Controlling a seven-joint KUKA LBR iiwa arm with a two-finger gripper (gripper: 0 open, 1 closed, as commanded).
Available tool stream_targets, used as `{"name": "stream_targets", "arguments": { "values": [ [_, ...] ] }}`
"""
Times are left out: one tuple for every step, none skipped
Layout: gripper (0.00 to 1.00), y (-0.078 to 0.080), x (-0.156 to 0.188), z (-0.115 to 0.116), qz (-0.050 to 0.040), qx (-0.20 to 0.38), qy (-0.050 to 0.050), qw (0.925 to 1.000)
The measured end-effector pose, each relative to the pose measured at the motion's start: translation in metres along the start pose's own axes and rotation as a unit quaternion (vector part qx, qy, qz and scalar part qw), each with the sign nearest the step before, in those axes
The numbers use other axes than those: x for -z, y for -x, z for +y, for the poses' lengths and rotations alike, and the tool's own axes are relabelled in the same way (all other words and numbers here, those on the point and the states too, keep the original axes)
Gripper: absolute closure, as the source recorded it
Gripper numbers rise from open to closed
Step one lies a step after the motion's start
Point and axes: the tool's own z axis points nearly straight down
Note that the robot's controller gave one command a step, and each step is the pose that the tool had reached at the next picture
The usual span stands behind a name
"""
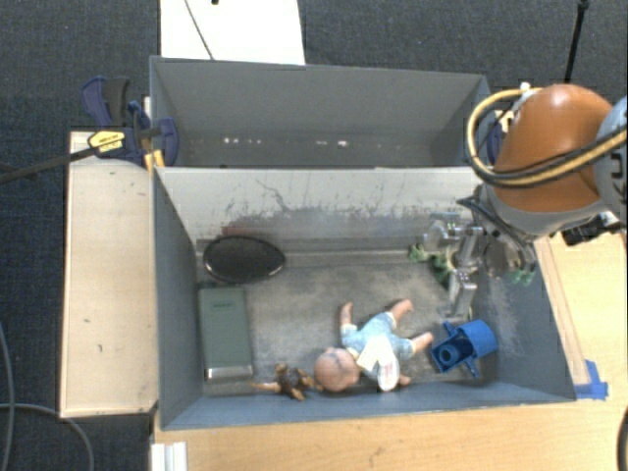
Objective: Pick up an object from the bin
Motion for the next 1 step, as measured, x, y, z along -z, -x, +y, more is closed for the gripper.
{"name": "stream_targets", "arguments": {
  "values": [
    [0.00,0.0012,0.0047,0.0003,-0.0038,0.001,0.000,1.0000]
  ]
}}
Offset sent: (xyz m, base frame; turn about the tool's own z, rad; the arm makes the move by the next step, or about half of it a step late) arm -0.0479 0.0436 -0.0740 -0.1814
